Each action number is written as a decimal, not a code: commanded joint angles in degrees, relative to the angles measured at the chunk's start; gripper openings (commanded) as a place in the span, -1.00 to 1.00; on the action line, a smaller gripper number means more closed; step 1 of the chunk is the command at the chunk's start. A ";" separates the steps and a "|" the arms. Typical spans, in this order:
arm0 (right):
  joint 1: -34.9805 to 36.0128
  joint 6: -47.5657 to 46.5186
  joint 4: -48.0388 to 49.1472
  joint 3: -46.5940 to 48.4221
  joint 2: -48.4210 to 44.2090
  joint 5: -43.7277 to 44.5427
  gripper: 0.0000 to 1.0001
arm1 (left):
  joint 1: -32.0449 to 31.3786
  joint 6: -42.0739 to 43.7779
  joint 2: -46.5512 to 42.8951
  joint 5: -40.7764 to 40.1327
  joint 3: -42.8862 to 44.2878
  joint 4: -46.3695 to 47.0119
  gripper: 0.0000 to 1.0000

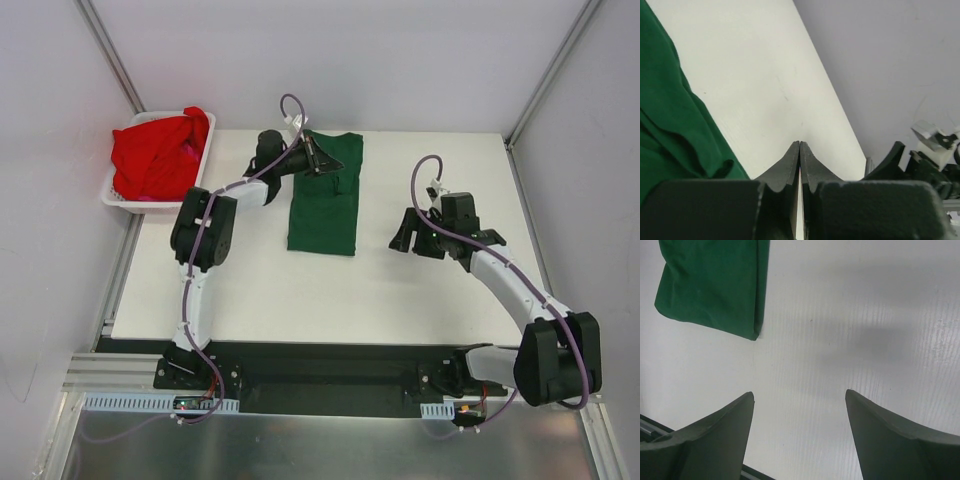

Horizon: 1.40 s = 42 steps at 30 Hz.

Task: Fold and stack the t-shirts
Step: Fold the tshirt

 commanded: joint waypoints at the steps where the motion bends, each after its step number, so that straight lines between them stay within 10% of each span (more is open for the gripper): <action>1: -0.42 -0.66 -0.72 -0.55 -2.70 -0.40 0.54 | 1.36 1.16 -13.36 1.73 -9.99 5.54 -1.00; 11: -0.42 1.88 3.14 -4.06 -2.01 -4.26 0.91 | 1.71 9.51 -35.33 0.06 -48.38 3.44 -0.88; 20: 3.53 8.56 16.76 -4.07 8.36 -12.70 0.94 | 4.16 15.85 -46.07 -6.18 -65.11 0.17 -0.46; 31: 6.87 11.82 22.57 8.32 24.88 -16.49 0.94 | 10.85 15.93 -43.08 -8.38 -65.31 2.56 0.18; 42: 7.14 12.35 23.71 8.77 30.34 -16.22 0.91 | 11.29 16.90 -38.25 -8.12 -62.31 2.38 0.27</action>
